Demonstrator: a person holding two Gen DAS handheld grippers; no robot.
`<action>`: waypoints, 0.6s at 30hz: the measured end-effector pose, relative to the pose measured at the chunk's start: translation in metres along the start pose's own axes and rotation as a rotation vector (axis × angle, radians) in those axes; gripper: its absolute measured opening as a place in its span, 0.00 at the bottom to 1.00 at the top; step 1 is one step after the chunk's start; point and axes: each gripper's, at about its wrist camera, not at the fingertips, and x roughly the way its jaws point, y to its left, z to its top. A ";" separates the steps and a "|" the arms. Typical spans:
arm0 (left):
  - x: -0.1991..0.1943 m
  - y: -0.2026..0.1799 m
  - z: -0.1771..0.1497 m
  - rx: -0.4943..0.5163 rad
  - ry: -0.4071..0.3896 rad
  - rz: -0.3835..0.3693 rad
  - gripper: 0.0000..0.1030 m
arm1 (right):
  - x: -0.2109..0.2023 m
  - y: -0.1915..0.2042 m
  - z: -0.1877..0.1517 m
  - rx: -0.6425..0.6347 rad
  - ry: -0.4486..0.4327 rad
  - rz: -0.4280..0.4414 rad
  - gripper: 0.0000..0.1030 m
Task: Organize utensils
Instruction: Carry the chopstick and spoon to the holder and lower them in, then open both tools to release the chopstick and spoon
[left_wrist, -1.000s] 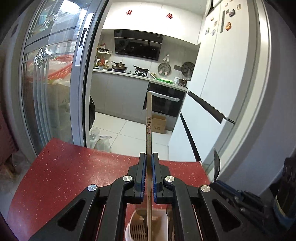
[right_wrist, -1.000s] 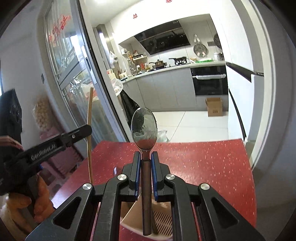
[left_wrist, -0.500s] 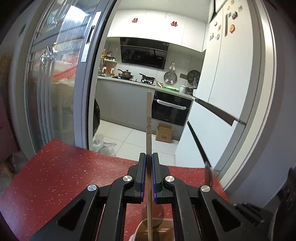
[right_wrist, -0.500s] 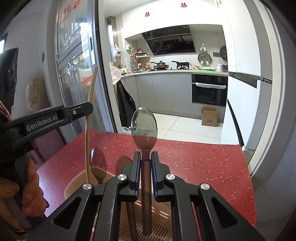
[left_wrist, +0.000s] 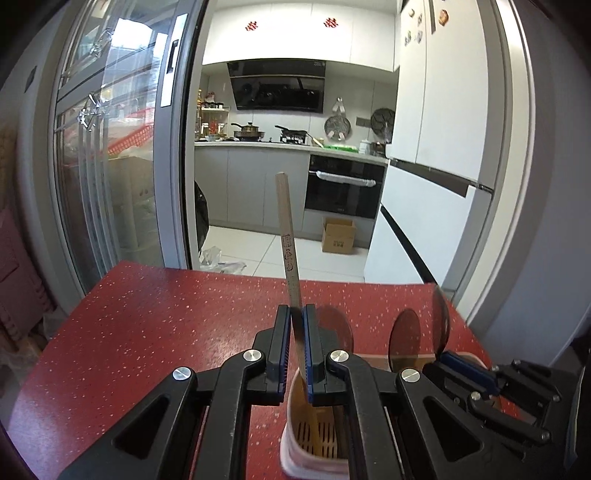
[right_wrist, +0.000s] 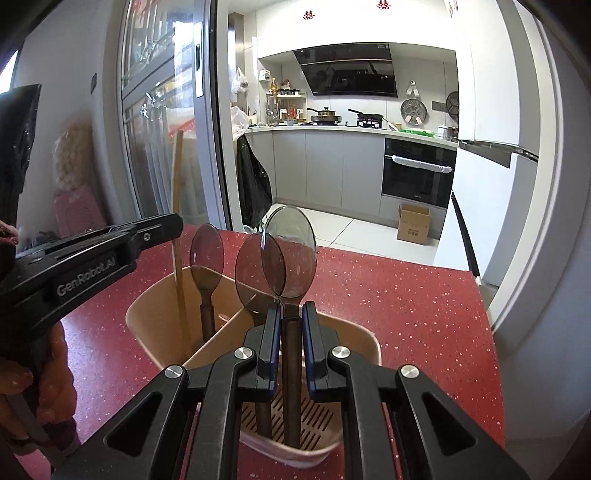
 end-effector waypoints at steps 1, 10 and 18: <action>-0.001 0.000 0.000 0.007 0.005 0.003 0.34 | 0.000 0.000 0.001 0.002 0.007 0.002 0.13; -0.013 0.001 -0.005 0.036 0.057 0.013 0.34 | -0.016 -0.004 0.004 0.048 0.014 0.004 0.34; -0.007 0.008 0.001 -0.012 0.107 -0.019 0.34 | -0.056 -0.010 0.003 0.110 0.002 0.019 0.38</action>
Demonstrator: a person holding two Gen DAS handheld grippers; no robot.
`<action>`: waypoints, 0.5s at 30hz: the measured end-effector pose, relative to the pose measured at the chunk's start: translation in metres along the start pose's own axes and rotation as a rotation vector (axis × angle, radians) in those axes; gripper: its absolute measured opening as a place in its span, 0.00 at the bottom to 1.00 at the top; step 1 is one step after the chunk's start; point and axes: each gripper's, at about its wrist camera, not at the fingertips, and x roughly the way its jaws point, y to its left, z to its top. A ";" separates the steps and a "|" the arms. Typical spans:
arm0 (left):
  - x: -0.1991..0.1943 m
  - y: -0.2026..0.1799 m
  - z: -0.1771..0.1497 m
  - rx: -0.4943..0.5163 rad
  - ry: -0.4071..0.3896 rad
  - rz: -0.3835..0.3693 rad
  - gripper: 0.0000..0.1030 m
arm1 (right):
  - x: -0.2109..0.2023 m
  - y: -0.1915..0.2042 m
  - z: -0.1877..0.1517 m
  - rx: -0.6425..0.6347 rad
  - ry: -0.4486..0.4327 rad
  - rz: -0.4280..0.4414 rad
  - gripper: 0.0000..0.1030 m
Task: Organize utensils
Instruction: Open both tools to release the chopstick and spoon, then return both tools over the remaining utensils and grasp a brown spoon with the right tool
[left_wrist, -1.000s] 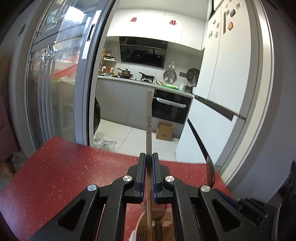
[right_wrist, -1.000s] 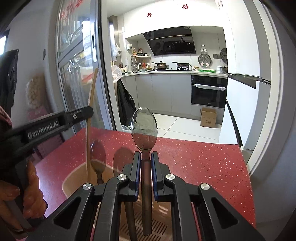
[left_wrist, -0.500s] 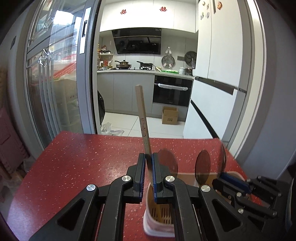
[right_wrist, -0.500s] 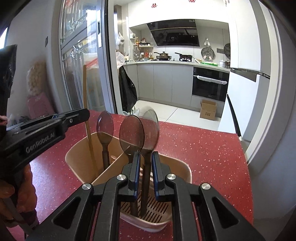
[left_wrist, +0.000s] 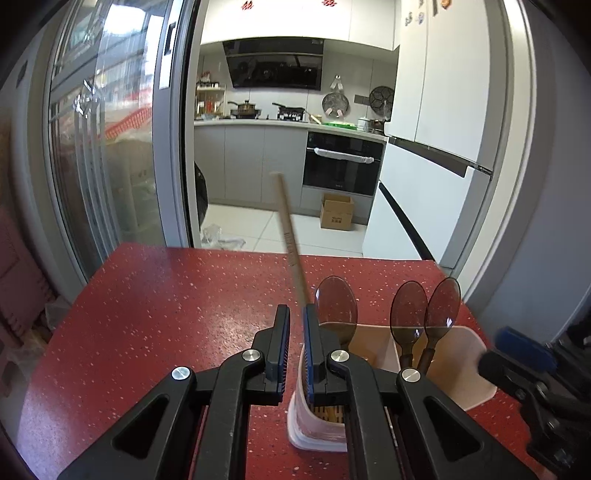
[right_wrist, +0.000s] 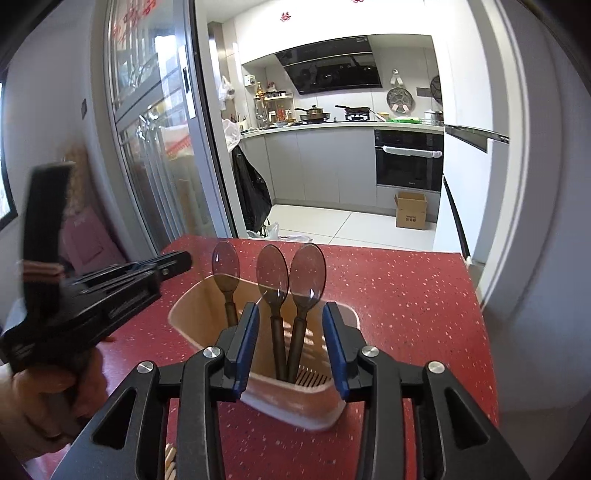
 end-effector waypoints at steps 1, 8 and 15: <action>-0.001 0.000 0.001 -0.005 0.001 -0.006 0.34 | -0.005 -0.001 -0.001 0.007 -0.001 0.004 0.39; -0.024 -0.001 0.003 -0.003 -0.026 -0.015 0.34 | -0.035 -0.007 -0.010 0.063 0.014 0.018 0.42; -0.074 0.005 -0.021 -0.004 -0.011 -0.019 1.00 | -0.051 -0.004 -0.037 0.124 0.132 0.061 0.59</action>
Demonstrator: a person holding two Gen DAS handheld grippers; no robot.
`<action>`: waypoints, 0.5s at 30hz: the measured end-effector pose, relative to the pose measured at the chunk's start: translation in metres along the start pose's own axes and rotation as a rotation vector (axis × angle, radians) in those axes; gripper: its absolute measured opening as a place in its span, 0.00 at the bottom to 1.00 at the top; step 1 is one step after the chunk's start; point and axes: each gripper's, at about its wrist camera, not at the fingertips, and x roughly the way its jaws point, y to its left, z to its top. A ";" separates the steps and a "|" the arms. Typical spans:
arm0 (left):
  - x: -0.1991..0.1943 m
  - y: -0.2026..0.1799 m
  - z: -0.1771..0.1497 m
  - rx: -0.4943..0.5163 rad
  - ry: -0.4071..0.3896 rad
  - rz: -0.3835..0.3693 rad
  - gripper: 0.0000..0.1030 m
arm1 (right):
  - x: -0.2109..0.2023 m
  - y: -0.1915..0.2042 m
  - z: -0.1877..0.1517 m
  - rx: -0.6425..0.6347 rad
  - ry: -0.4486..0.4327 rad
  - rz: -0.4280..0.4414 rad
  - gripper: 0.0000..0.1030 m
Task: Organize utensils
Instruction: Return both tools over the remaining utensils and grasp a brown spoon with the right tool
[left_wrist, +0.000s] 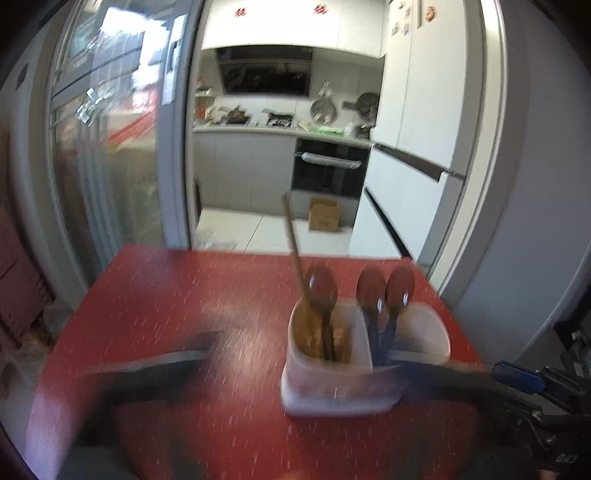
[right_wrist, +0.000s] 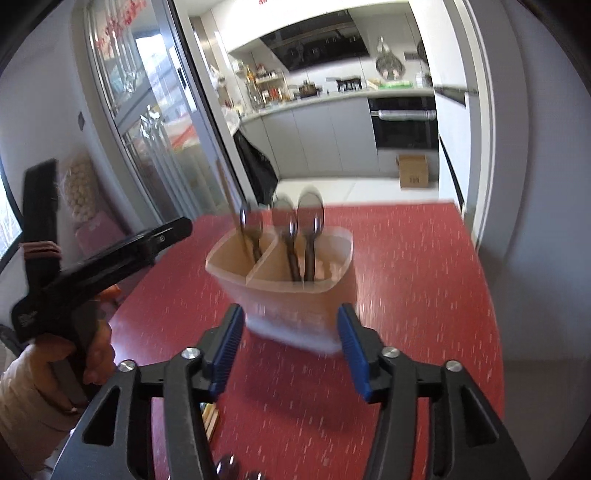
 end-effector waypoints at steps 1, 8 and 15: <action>-0.004 0.002 -0.006 -0.012 0.002 -0.003 1.00 | 0.000 -0.001 -0.005 0.009 0.016 0.003 0.61; -0.020 0.015 -0.080 -0.027 0.149 0.011 1.00 | 0.002 -0.006 -0.056 0.108 0.182 0.032 0.72; -0.023 0.029 -0.160 -0.043 0.297 0.058 1.00 | -0.006 0.012 -0.111 0.063 0.308 -0.050 0.73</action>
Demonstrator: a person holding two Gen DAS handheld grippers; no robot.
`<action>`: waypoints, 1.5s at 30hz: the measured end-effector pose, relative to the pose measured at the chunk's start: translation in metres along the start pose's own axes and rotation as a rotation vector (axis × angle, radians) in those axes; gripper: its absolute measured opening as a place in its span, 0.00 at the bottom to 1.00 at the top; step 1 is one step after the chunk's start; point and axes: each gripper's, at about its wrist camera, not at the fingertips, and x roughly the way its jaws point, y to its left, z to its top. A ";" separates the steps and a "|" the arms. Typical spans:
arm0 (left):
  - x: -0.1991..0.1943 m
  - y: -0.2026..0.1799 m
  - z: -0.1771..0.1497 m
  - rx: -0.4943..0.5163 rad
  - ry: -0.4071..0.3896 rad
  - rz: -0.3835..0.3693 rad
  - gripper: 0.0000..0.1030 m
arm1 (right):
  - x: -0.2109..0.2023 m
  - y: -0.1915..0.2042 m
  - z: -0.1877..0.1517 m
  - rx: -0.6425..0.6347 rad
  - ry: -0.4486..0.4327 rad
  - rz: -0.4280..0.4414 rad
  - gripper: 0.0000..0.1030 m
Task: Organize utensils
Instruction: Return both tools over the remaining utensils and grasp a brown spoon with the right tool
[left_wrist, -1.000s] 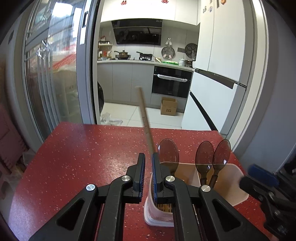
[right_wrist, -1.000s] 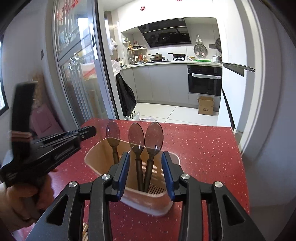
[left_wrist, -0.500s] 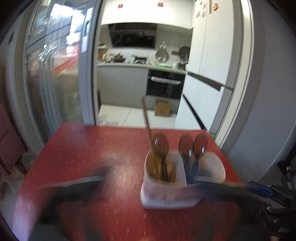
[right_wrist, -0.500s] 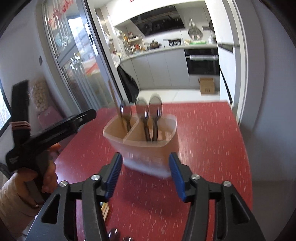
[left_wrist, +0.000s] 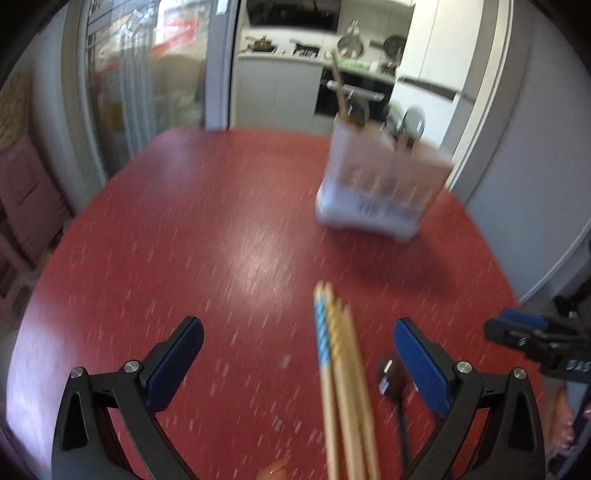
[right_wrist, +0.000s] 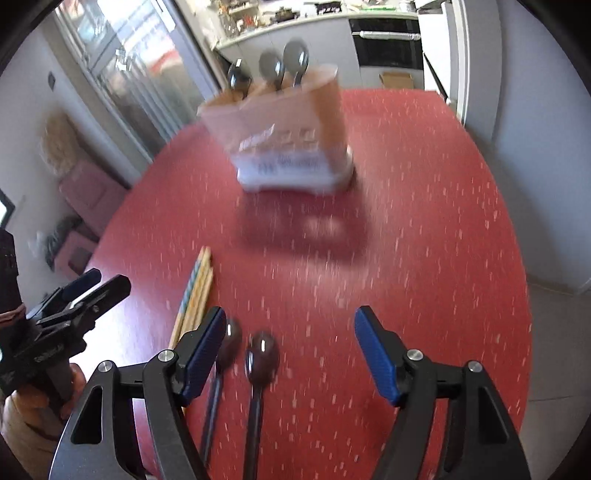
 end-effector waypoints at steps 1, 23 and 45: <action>0.004 0.001 -0.009 0.003 0.018 0.008 1.00 | 0.002 0.002 -0.008 -0.002 0.018 -0.003 0.73; 0.040 -0.009 -0.061 0.031 0.162 0.067 1.00 | 0.029 0.025 -0.070 -0.017 0.134 -0.074 0.73; 0.070 -0.015 -0.039 0.119 0.216 0.090 1.00 | 0.047 0.055 -0.059 -0.166 0.217 -0.234 0.46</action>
